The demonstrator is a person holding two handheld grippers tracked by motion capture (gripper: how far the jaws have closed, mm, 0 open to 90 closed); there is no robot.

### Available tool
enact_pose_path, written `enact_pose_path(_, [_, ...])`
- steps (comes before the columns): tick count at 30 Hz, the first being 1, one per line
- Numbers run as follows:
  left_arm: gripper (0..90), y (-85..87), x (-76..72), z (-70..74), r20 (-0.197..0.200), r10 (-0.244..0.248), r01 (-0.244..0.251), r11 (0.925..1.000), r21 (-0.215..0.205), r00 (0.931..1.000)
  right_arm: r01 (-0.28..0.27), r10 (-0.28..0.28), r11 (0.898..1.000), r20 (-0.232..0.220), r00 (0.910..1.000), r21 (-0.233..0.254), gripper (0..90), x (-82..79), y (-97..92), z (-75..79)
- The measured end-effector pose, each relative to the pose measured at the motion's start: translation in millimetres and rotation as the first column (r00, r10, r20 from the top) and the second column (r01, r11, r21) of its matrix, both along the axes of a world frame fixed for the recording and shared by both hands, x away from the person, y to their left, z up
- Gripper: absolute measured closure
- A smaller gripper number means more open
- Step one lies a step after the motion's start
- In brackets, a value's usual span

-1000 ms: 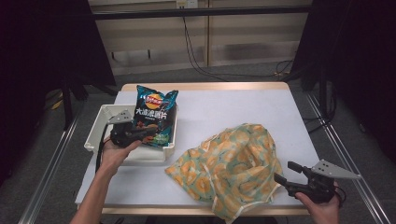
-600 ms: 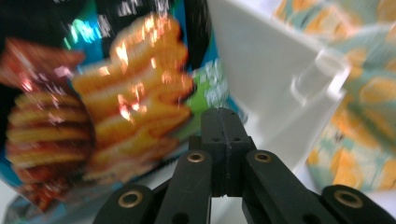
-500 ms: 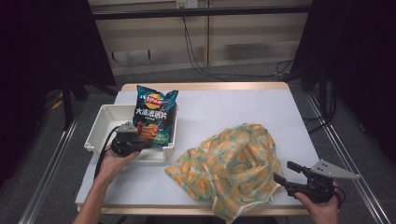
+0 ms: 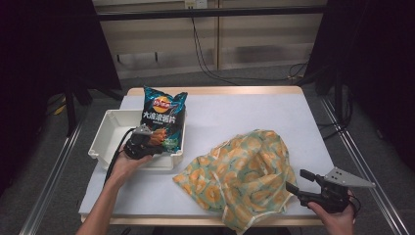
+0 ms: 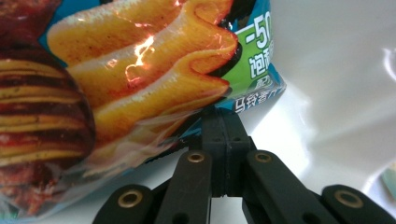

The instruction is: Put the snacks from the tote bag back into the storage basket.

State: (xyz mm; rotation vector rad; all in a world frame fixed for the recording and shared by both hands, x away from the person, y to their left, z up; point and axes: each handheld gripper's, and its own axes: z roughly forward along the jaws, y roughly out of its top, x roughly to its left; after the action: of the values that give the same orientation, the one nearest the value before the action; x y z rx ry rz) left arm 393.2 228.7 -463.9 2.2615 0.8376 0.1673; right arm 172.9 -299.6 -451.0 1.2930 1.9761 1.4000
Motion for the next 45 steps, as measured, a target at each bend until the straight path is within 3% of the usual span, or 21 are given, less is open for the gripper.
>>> enact_pose_path(3, [90.0, -1.5, 4.9, 1.1, -0.008, 0.004, -0.004, 1.0000, 0.009, 1.0000, -0.001, 0.001, 1.000, -0.002, 1.0000, 0.001, 25.4, -0.4, -0.4, 0.2])
enact_pose_path(5, [90.0, -4.2, 8.8, 5.7, -0.011, -0.025, 0.025, 0.9981, 0.055, 0.9996, -0.006, 0.006, 1.000, -0.001, 1.0000, 0.002, 25.4, 0.2, -0.6, -0.1])
enact_pose_path(13, [90.0, -7.6, 20.8, 7.0, -0.019, -0.008, 0.009, 0.9986, 0.052, 0.9998, -0.010, 0.010, 1.000, -0.008, 0.9999, 0.002, 25.4, 1.0, 0.5, -0.8])
enact_pose_path(18, [90.0, -16.1, 22.6, 7.7, -0.026, -0.064, 0.065, 0.9961, 0.059, 0.9976, -0.006, 0.006, 1.000, -0.009, 0.9999, 0.003, 25.4, 2.0, 0.4, -1.4])
enact_pose_path(19, [90.0, -17.2, 23.1, 9.6, -0.024, -0.089, 0.091, 0.9908, 0.100, 0.9957, -0.007, 0.007, 1.000, -0.008, 0.9999, 0.001, 25.4, 2.1, 0.4, -1.5])
enact_pose_path(21, [90.0, -22.0, 23.6, 8.2, -0.018, -0.051, 0.052, 0.9967, 0.062, 0.9985, -0.007, 0.007, 1.000, -0.009, 0.9999, 0.001, 25.4, 2.3, 0.6, -1.5])
enact_pose_path(22, [90.0, -21.2, 25.2, 8.9, -0.016, -0.058, 0.059, 0.9951, 0.080, 0.9982, -0.007, 0.007, 1.000, -0.008, 0.9999, 0.001, 25.4, 2.3, 0.7, -1.5])
enact_pose_path(24, [90.0, -20.2, 29.0, 8.1, -0.015, -0.051, 0.052, 0.9963, 0.069, 0.9986, -0.009, 0.009, 1.000, -0.009, 0.9999, 0.000, 25.4, 2.1, 0.7, -1.5])
enact_pose_path(25, [90.0, -21.6, 28.8, 7.3, -0.015, -0.026, 0.026, 0.9982, 0.054, 0.9996, -0.009, 0.009, 1.000, -0.008, 0.9999, 0.000, 25.4, 2.0, 0.6, -1.6])
enact_pose_path(28, [90.0, -20.6, 35.1, 8.6, -0.016, -0.058, 0.059, 0.9940, 0.092, 0.9982, -0.009, 0.009, 1.000, -0.011, 0.9999, 0.004, 25.3, 2.2, -0.2, -2.1])
enact_pose_path(29, [90.0, -22.8, 35.6, 6.9, -0.014, -0.036, 0.037, 0.9970, 0.067, 0.9992, -0.009, 0.009, 1.000, -0.010, 0.9999, 0.005, 25.4, 2.2, -0.3, -2.0])
enact_pose_path(30, [90.0, -22.2, 37.0, 7.0, -0.015, -0.045, 0.046, 0.9960, 0.077, 0.9989, -0.008, 0.008, 1.000, -0.010, 0.9999, 0.004, 25.4, 2.0, -0.3, -1.9])
enact_pose_path(31, [90.0, -23.3, 37.6, 5.1, 0.001, -0.021, 0.021, 0.9980, 0.060, 0.9998, -0.008, 0.009, 1.000, -0.010, 0.9999, 0.004, 25.3, 2.0, -0.4, -1.9])
enact_pose_path(33, [89.5, -22.8, 40.1, 4.7, 0.005, -0.038, 0.038, 0.9967, 0.072, 0.9992, -0.007, 0.007, 1.000, -0.010, 0.9999, 0.004, 25.4, 1.8, -0.6, -2.1])
enact_pose_path(36, [89.5, -21.1, 41.8, 4.5, 0.001, -0.030, 0.030, 0.9984, 0.049, 0.9995, -0.007, 0.007, 1.000, -0.011, 0.9999, 0.004, 25.4, 1.8, -0.8, -2.1])
enact_pose_path(39, [89.5, -18.5, 44.0, 5.1, 0.009, -0.033, 0.033, 0.9972, 0.067, 0.9994, -0.007, 0.007, 1.000, -0.011, 0.9999, 0.005, 25.4, 2.1, -0.8, -2.2])
enact_pose_path(45, [88.3, -18.4, 41.8, 3.5, 0.014, -0.031, 0.030, 0.9987, 0.042, 0.9994, -0.007, 0.007, 1.000, -0.011, 0.9999, 0.004, 25.3, 2.4, 0.6, -2.6])
